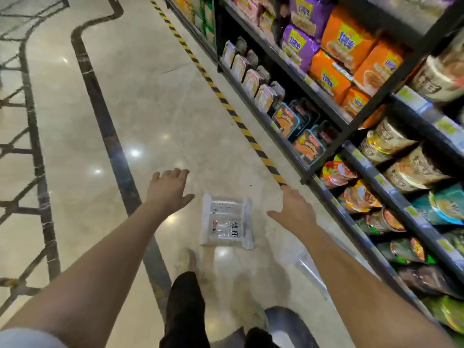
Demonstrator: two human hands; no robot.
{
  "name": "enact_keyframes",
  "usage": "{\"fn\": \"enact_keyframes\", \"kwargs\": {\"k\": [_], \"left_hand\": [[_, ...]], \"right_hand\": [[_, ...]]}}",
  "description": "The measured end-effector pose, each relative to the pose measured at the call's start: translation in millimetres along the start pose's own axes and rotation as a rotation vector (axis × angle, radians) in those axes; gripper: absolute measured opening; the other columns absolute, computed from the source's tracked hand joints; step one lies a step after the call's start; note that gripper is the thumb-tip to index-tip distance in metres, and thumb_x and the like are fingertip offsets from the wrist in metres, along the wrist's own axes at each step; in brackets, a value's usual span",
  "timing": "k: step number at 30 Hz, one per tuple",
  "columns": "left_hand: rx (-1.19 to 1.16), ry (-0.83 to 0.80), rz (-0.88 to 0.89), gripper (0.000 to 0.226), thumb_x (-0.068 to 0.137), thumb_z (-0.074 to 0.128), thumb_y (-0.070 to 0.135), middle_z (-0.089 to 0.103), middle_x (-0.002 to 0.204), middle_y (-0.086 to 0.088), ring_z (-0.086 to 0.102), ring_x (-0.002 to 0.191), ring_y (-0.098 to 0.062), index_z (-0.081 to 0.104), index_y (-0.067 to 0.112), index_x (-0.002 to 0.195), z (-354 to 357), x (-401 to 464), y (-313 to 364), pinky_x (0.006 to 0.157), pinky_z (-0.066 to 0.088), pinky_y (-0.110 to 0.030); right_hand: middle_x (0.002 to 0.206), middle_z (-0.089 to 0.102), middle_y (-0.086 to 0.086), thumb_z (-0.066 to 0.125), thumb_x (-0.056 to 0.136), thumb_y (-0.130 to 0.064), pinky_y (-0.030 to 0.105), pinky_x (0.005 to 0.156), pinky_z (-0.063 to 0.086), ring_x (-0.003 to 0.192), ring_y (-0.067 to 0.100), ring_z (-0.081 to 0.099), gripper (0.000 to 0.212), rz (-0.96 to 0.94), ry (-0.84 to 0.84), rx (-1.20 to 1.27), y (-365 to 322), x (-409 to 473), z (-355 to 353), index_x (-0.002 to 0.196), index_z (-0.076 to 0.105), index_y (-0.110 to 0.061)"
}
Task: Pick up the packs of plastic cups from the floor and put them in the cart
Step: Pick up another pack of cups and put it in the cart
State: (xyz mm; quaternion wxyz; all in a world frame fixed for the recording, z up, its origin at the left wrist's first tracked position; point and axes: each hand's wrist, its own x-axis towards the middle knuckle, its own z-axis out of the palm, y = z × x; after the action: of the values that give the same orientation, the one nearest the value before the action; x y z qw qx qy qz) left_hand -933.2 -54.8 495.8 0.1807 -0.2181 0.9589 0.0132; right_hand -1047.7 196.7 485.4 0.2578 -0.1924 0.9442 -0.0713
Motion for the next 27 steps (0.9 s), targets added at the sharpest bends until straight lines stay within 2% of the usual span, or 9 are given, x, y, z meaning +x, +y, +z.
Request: {"fn": "enact_keyframes", "kwargs": {"k": [5,9,13,17,22,27], "left_hand": [[0.196,-0.096,0.246,0.067,0.089,0.048,0.046,0.041,0.144,-0.007,0.039,0.133,-0.026,0.024,0.015,0.143,10.0,138.3,-10.7,0.11,0.028,-0.041],[0.308,-0.211,0.445,0.067,0.091,0.044,0.045,0.033,0.149,-0.005,0.032,0.139,-0.024,0.017,0.016,0.146,35.5,215.1,-5.5,0.116,0.02,-0.041],[0.326,-0.25,0.575,0.063,0.091,0.045,0.044,0.038,0.146,-0.004,0.038,0.134,-0.024,0.023,0.017,0.144,79.9,272.8,11.3,0.112,0.026,-0.038],[0.24,-0.294,0.623,0.061,0.09,0.049,0.042,0.041,0.143,-0.004,0.042,0.13,-0.025,0.03,0.017,0.141,164.1,304.0,21.1,0.108,0.032,-0.037],[0.17,-0.363,0.593,0.06,0.09,0.05,0.041,0.037,0.144,-0.004,0.042,0.13,-0.025,0.031,0.016,0.141,323.7,350.5,22.7,0.103,0.038,-0.038],[0.074,-0.37,0.581,0.066,0.087,0.054,0.045,0.031,0.147,-0.007,0.043,0.129,-0.03,0.031,0.014,0.141,468.9,409.2,26.6,0.101,0.038,-0.044]], "right_hand": [[0.142,0.042,0.007,0.06,0.086,-0.041,0.038,0.1,0.04,0.13,0.025,0.043,0.071,0.277,-0.006,0.247,-16.5,73.0,43.3,0.143,0.026,-0.016],[0.139,0.042,0.01,0.062,0.085,-0.04,0.039,0.098,0.043,0.127,0.027,0.046,0.072,0.519,-0.048,0.477,-33.6,103.8,94.5,0.142,0.027,-0.015],[0.138,0.043,0.012,0.063,0.084,-0.04,0.04,0.098,0.042,0.127,0.03,0.046,0.072,0.771,-0.016,0.702,-47.2,122.4,158.7,0.142,0.029,-0.014],[0.141,0.041,0.012,0.065,0.084,-0.036,0.04,0.1,0.041,0.129,0.03,0.045,0.073,0.987,0.053,0.855,-54.2,136.2,243.3,0.142,0.028,-0.012],[0.144,0.039,0.018,0.066,0.084,-0.035,0.038,0.101,0.039,0.13,0.031,0.044,0.079,1.231,0.131,1.133,-53.5,185.0,396.4,0.145,0.024,-0.006],[0.147,0.036,0.021,0.062,0.086,-0.04,0.034,0.106,0.034,0.135,0.032,0.039,0.084,1.353,0.184,1.364,-44.4,256.3,541.2,0.147,0.017,-0.001]]}}
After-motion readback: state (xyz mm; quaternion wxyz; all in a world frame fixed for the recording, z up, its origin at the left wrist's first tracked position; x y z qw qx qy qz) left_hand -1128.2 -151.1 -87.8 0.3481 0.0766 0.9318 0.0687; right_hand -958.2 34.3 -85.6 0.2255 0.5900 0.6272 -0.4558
